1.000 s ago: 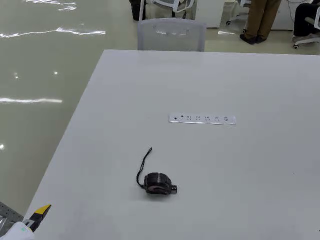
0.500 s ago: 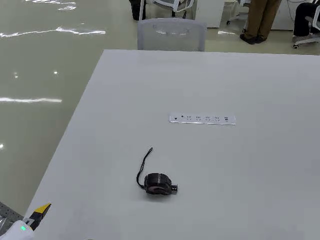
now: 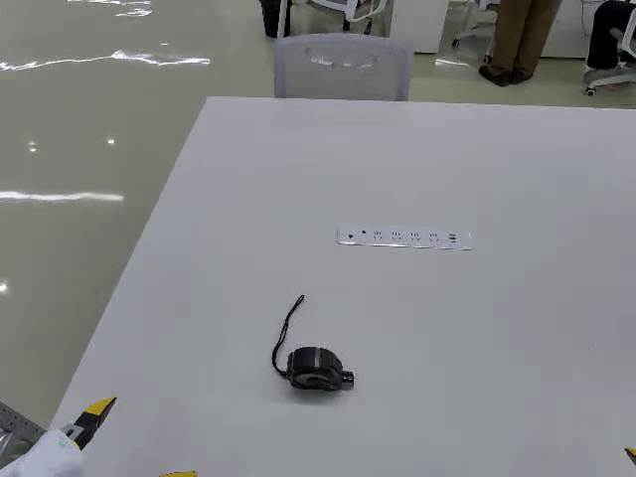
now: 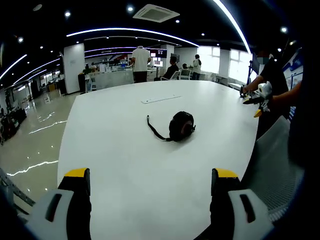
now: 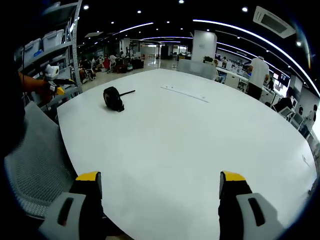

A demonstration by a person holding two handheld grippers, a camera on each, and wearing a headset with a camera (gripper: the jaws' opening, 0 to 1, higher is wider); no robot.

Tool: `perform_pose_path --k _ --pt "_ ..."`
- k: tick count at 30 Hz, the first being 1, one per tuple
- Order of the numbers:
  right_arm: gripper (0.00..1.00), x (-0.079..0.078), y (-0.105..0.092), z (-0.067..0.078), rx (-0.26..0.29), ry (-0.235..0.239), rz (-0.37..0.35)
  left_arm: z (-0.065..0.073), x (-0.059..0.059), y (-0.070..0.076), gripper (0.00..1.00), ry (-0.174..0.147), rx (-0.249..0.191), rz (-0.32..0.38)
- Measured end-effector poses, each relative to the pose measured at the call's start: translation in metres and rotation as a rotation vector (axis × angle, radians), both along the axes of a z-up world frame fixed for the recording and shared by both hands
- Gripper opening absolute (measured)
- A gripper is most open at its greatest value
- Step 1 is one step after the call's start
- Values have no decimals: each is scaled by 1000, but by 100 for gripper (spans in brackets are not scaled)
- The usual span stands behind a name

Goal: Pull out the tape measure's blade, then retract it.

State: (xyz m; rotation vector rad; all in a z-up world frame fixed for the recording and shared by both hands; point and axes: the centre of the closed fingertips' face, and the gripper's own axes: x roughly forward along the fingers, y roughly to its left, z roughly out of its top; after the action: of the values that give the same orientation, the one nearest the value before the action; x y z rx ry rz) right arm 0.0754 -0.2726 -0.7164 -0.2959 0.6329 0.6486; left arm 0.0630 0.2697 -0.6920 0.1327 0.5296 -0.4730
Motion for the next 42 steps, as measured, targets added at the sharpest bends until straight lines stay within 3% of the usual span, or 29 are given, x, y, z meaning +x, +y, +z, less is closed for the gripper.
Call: perform_pose_path --k 3,19,28,42 --pt "100 5 2 1 2 -2 6 4 5 -4 99 -4 5 -12" --pt "100 23 14 6 -4 -4 27 -2 36 -15 99 -3 14 -91" --pt "99 28 19 2 -8 -1 46 -4 44 -23 99 9 19 -131" --pt "99 45 49 0 -6 21 123 -3 75 -47 99 1 27 -242"
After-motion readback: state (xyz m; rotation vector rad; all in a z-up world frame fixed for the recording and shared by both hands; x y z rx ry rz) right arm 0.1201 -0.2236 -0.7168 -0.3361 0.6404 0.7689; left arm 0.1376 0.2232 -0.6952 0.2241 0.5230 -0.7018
